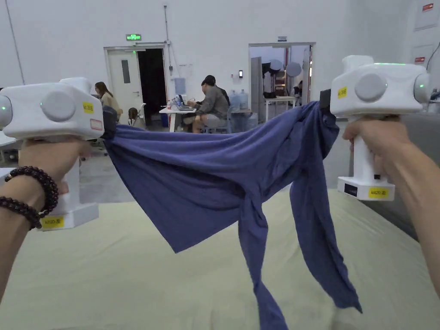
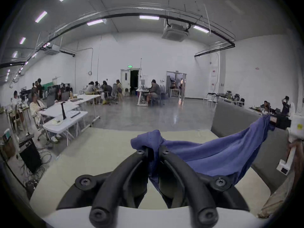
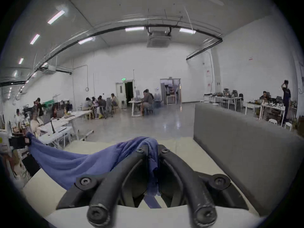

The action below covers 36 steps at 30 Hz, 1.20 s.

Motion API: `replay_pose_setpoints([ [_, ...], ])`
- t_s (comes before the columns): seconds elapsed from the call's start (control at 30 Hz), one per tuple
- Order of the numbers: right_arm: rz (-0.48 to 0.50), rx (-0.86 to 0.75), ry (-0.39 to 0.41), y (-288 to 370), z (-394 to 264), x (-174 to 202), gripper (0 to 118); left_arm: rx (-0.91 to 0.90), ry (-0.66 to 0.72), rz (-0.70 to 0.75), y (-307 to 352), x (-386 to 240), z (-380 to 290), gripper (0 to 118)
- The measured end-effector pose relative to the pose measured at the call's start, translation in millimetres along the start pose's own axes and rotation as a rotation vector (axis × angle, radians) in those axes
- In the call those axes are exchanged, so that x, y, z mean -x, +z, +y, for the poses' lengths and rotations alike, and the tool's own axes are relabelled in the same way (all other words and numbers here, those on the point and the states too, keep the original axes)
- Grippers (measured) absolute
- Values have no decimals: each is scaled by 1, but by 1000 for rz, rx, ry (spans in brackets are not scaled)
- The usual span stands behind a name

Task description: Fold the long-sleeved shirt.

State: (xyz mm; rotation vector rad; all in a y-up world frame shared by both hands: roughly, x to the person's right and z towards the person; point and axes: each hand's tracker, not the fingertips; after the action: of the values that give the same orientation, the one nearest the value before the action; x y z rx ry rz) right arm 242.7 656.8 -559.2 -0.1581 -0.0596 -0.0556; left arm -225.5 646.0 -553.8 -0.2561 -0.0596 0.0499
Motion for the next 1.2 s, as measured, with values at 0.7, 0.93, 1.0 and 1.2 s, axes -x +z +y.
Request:
replay_pose_setpoints([
  [0.7,6,489,50,-85,-307,-11,5,414,62,-30,-94,9,-262,4],
  [0.93,13,445,71,2,-323,-14,5,361,44,-100,-8,1,-280,4],
  [1.0,-1,491,114,31,-342,-14,5,440,2,-78,17,-5,-302,4],
  [1.2,7,719,165,110,-428,-18,5,680,-118,-114,72,-2,-399,3],
])
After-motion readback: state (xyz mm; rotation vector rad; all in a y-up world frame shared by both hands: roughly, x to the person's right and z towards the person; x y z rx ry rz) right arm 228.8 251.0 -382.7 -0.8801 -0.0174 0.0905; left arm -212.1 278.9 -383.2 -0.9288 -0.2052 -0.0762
